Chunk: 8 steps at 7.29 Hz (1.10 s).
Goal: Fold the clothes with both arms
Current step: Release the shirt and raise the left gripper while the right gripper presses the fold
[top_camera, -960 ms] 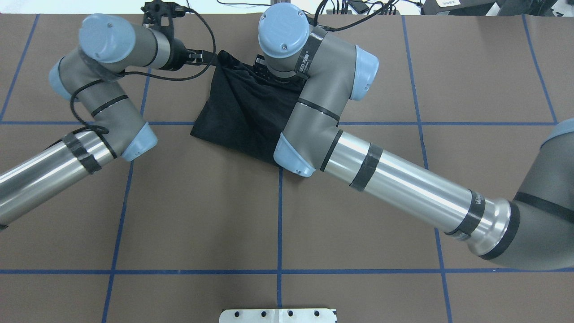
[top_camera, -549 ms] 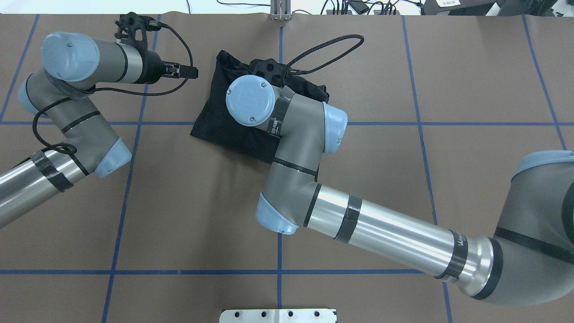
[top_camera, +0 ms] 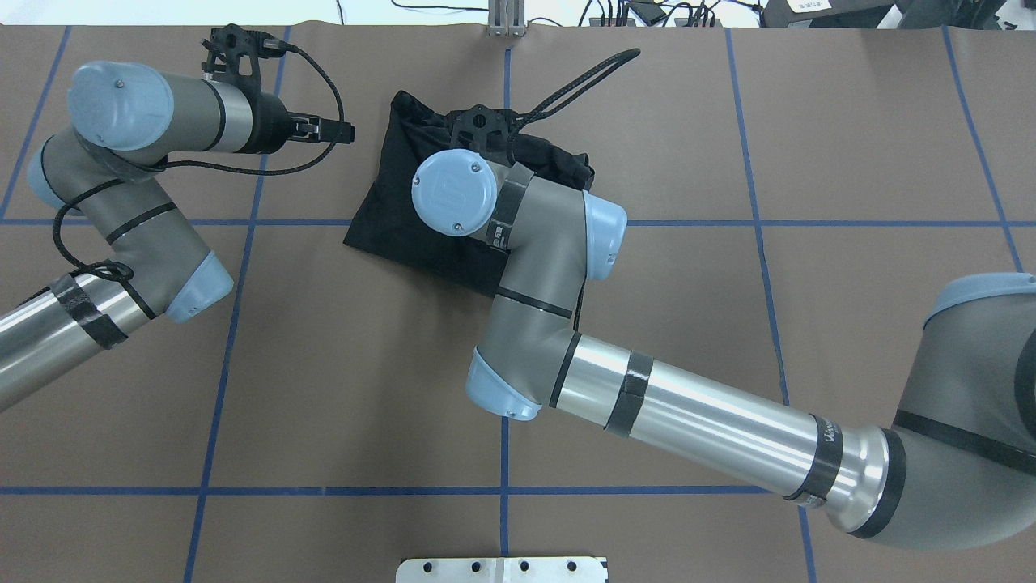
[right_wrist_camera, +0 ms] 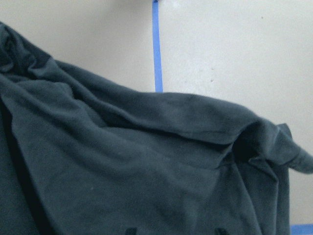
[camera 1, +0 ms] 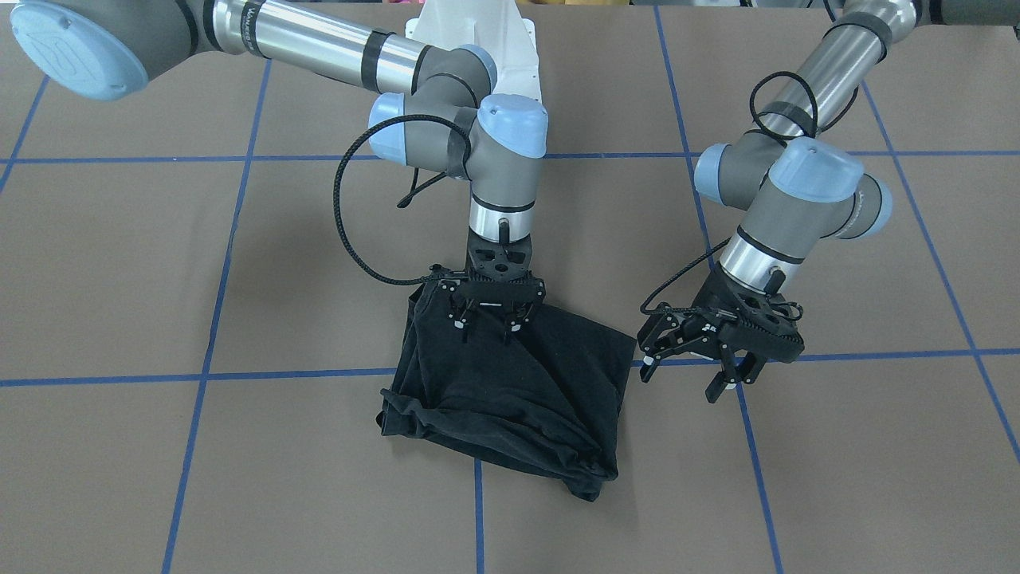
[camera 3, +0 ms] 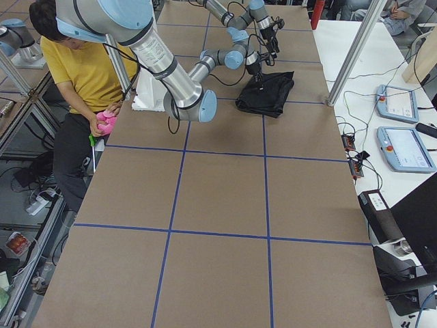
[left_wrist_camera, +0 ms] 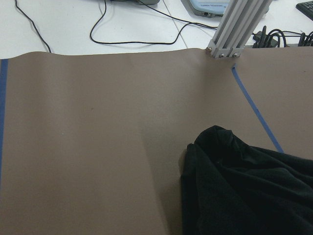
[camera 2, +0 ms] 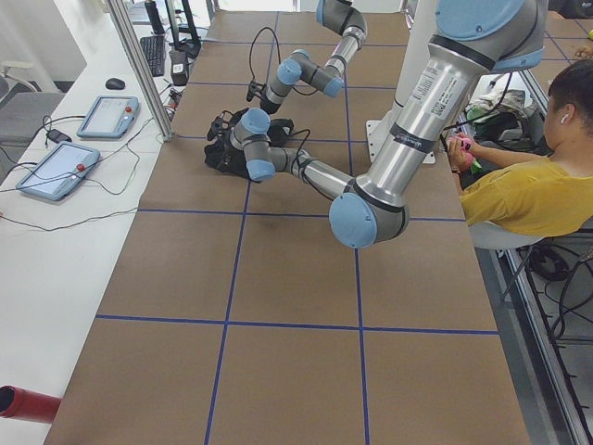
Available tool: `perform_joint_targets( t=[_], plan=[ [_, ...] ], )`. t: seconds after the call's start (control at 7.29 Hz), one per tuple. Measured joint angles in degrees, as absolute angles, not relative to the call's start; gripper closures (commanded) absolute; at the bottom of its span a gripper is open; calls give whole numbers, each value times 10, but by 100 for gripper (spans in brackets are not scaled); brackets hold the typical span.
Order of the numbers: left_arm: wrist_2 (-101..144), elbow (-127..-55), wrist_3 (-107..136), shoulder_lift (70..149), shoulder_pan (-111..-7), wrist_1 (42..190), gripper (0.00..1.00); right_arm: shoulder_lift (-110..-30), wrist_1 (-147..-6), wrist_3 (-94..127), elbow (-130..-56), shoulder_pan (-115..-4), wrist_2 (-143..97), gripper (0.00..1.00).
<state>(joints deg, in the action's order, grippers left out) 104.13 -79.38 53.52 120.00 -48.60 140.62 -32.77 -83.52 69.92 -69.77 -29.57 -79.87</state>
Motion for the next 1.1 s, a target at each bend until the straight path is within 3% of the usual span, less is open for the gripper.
perform_joint_targets(
  t=[0.27, 0.55, 0.69, 1.1],
  plan=[
    [1041, -794, 541, 1199, -486, 1409, 0, -321, -813, 708, -669, -302, -801, 77],
    [1041, -795, 545, 1199, -486, 1410, 0, -306, -806, 748, -657, -300, -814, 85],
    [1041, -795, 546, 1199, -485, 1410, 0, -291, -804, 773, -638, -298, -817, 100],
    [1041, -796, 547, 1200, -485, 1410, 0, -261, -759, 789, -536, -312, -814, 100]
  ],
)
